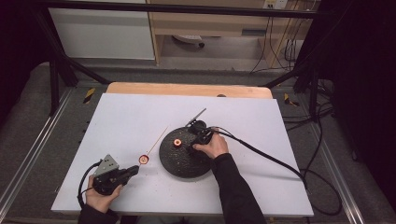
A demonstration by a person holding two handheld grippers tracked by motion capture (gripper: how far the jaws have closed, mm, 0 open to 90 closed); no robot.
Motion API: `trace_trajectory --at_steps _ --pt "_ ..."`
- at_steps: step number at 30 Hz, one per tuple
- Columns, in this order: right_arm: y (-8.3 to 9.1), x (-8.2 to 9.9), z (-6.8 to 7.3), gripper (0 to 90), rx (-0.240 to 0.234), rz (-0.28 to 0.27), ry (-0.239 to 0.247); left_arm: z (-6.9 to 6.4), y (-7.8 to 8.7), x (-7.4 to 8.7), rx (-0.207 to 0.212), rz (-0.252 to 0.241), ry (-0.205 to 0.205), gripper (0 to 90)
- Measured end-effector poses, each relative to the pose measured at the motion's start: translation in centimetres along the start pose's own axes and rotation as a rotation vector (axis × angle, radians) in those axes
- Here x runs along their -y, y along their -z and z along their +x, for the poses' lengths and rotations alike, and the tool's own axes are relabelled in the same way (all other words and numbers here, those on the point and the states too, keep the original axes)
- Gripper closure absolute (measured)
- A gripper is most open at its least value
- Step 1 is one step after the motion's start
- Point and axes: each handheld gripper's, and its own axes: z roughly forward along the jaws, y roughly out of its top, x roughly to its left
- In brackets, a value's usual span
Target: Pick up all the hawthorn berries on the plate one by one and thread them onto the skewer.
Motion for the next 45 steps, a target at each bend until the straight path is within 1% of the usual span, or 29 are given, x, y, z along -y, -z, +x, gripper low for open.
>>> trace_trajectory --at_steps 2,7,10,12,13,18,19,20,26,28,29,31,32,36,37,38,39,40,45 --pt "0.3 0.0 0.0 61.1 -0.003 -0.014 -0.007 0.0 0.0 0.0 0.0 0.001 -0.001 88.3" --pt "1.0 0.0 0.1 61.1 -0.007 -0.03 -0.021 0.0 0.0 0.0 0.0 0.002 -0.002 88.3" --pt "1.3 0.0 0.2 61.2 -0.007 -0.041 -0.021 0.0 0.0 0.0 0.0 0.002 -0.004 88.3" --pt "1.5 0.1 0.3 61.2 -0.008 -0.046 -0.033 -0.1 0.0 0.0 -0.001 0.003 -0.004 88.3" --pt "1.6 0.1 0.3 61.2 -0.007 -0.05 -0.028 -0.1 0.0 0.0 -0.001 0.003 -0.004 88.3" --pt "2.3 0.2 0.5 61.3 -0.006 -0.072 -0.034 -0.1 0.0 0.0 -0.001 -0.001 -0.004 88.3" --pt "2.4 0.2 0.6 61.3 -0.006 -0.074 -0.044 -0.1 0.0 0.0 -0.001 -0.001 -0.003 88.3" --pt "2.8 0.2 0.7 61.3 -0.005 -0.086 -0.046 -0.1 0.0 0.0 -0.001 0.0 -0.003 88.3" --pt "3.5 0.4 0.8 61.3 -0.006 -0.117 -0.042 -0.1 0.0 0.0 -0.002 -0.001 -0.002 88.3" --pt "3.7 0.5 1.0 61.3 -0.009 -0.13 -0.048 -0.1 0.0 0.0 -0.002 0.0 -0.003 88.3" --pt "4.0 0.6 1.1 61.3 -0.009 -0.142 -0.043 -0.1 0.0 0.0 -0.002 0.0 -0.004 88.3" --pt "4.1 0.7 1.2 61.4 -0.009 -0.149 -0.04 -0.1 0.0 0.0 -0.002 -0.001 -0.002 88.3" --pt "4.3 0.8 1.3 61.4 -0.017 -0.167 -0.048 -0.1 0.0 0.0 -0.002 -0.002 -0.003 88.3" --pt "4.6 1.0 1.5 61.4 -0.014 -0.187 -0.049 -0.1 0.0 0.0 -0.002 -0.003 -0.002 88.3" --pt "4.7 1.1 1.6 61.4 -0.017 -0.203 -0.054 -0.1 0.0 0.0 -0.002 -0.003 -0.002 88.3" --pt "4.8 1.2 1.5 61.4 -0.019 -0.214 -0.052 -0.1 0.0 0.0 -0.002 -0.004 -0.003 88.3" --pt "4.9 1.5 1.5 61.4 -0.021 -0.233 -0.064 -0.2 0.0 0.0 -0.002 -0.004 -0.002 88.3" --pt "4.9 1.5 1.5 61.4 -0.021 -0.233 -0.064 -0.2 0.0 0.0 -0.001 -0.004 -0.002 88.3" --pt "5.0 2.3 1.4 61.4 -0.03 -0.281 -0.078 -0.2 0.1 0.0 -0.001 -0.005 -0.003 88.3"
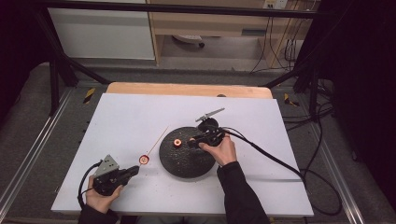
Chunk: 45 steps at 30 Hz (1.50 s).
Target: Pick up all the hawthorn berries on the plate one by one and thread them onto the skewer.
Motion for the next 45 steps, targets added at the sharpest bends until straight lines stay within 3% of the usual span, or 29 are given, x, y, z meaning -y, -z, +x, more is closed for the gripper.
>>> trace_trajectory --at_steps 9,18,22,37,45 --pt "0.5 1.7 0.1 61.4 -0.034 -0.118 -0.047 -0.1 0.0 0.0 0.001 0.0 -0.002 88.3" --pt "0.0 4.0 0.6 61.5 -0.069 -0.244 -0.108 -0.2 0.0 0.0 0.003 -0.001 -0.005 88.3" --pt "-0.4 5.2 1.1 61.5 -0.089 -0.329 -0.15 -0.3 0.0 0.0 0.005 -0.001 -0.008 88.3" --pt "-1.9 7.8 2.1 61.5 -0.113 -0.489 -0.274 -0.7 -0.2 0.0 0.014 -0.004 -0.012 88.3" --pt "-2.3 8.2 2.5 61.6 -0.123 -0.575 -0.343 -1.0 -0.3 0.0 0.022 -0.005 -0.02 88.3"
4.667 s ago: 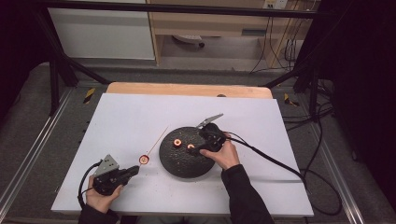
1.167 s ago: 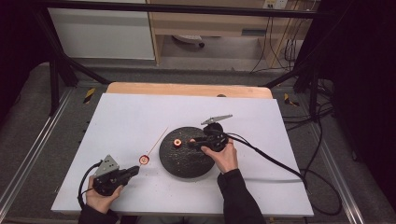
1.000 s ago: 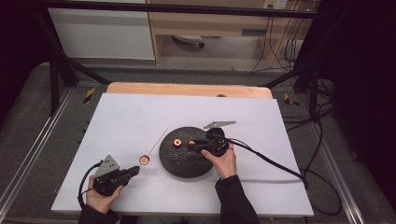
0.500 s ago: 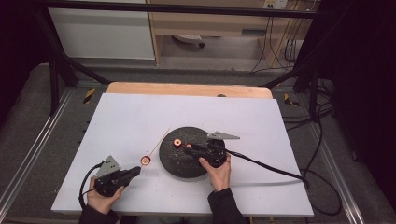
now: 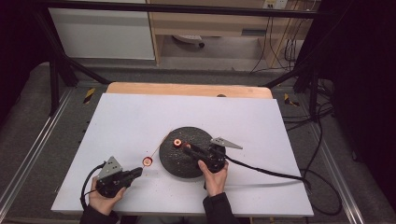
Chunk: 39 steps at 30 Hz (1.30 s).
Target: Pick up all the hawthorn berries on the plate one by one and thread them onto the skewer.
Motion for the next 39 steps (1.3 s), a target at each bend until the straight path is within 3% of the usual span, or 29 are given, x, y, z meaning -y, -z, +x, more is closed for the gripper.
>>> trace_trajectory --at_steps 22,39 --pt "-0.3 -1.6 0.0 61.5 -0.02 -0.287 -0.109 -1.5 -0.6 -0.4 0.025 -0.037 -0.003 88.3" --pt "-0.9 -2.0 -0.4 61.5 -0.033 -0.396 -0.162 -2.9 -1.5 -0.7 0.056 -0.041 -0.02 88.3"
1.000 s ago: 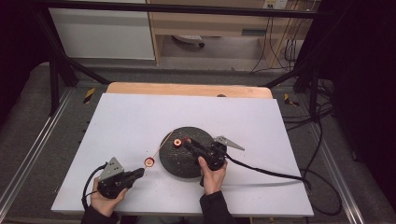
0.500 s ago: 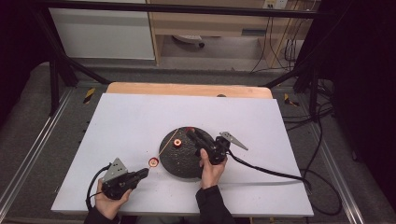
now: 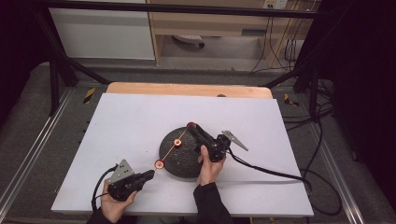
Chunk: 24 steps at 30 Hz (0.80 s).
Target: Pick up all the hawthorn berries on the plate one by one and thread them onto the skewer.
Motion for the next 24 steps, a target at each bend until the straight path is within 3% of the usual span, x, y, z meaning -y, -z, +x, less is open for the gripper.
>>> trace_trajectory --at_steps 24 --pt "-0.05 0.2 -0.06 61.6 -0.029 -0.017 -0.038 -0.48 -0.36 -0.08 0.008 -0.005 -0.009 88.3"
